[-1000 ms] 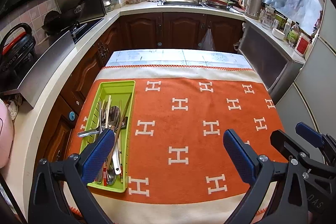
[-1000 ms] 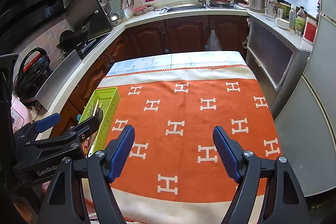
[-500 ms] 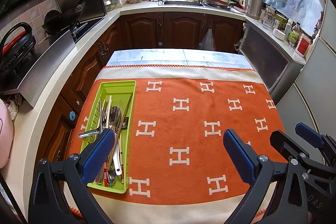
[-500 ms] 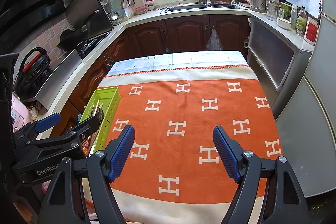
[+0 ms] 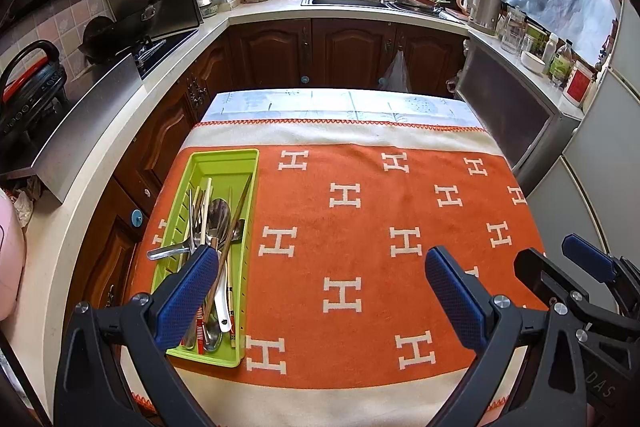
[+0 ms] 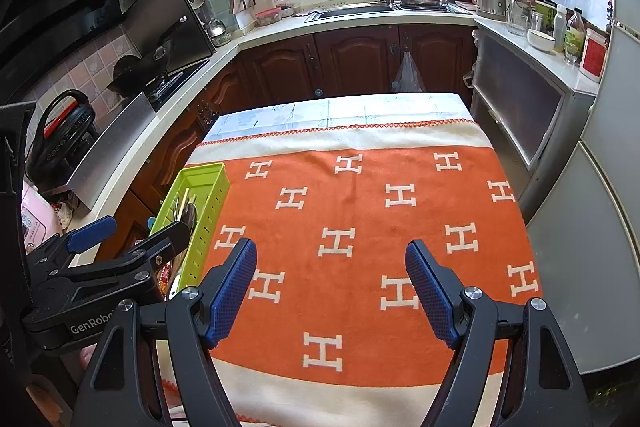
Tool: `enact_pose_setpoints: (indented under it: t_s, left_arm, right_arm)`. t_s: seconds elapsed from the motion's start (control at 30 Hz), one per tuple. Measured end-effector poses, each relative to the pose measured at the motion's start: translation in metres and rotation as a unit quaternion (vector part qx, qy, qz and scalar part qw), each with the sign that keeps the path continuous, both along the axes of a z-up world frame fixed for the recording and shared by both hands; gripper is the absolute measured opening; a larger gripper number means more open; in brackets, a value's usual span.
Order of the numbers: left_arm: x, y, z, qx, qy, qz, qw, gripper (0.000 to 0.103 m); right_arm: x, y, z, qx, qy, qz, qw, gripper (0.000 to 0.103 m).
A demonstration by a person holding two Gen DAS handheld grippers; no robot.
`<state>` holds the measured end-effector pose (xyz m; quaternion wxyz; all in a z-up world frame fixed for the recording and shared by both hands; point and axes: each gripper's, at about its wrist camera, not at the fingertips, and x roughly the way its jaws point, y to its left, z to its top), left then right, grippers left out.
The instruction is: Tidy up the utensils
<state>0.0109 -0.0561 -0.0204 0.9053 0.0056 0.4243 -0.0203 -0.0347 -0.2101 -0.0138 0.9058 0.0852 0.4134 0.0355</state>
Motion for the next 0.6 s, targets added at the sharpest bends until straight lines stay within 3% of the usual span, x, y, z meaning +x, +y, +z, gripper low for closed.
enact_pose_setpoints:
  t_s: [0.6]
  left_arm:
    - [-0.0016, -0.0027, -0.0030, 0.003, 0.005, -0.002, 1.0000, 0.102]
  right_arm:
    - [-0.0007, 0.0017, -0.0075, 0.004, 0.004, -0.001, 1.000, 0.078]
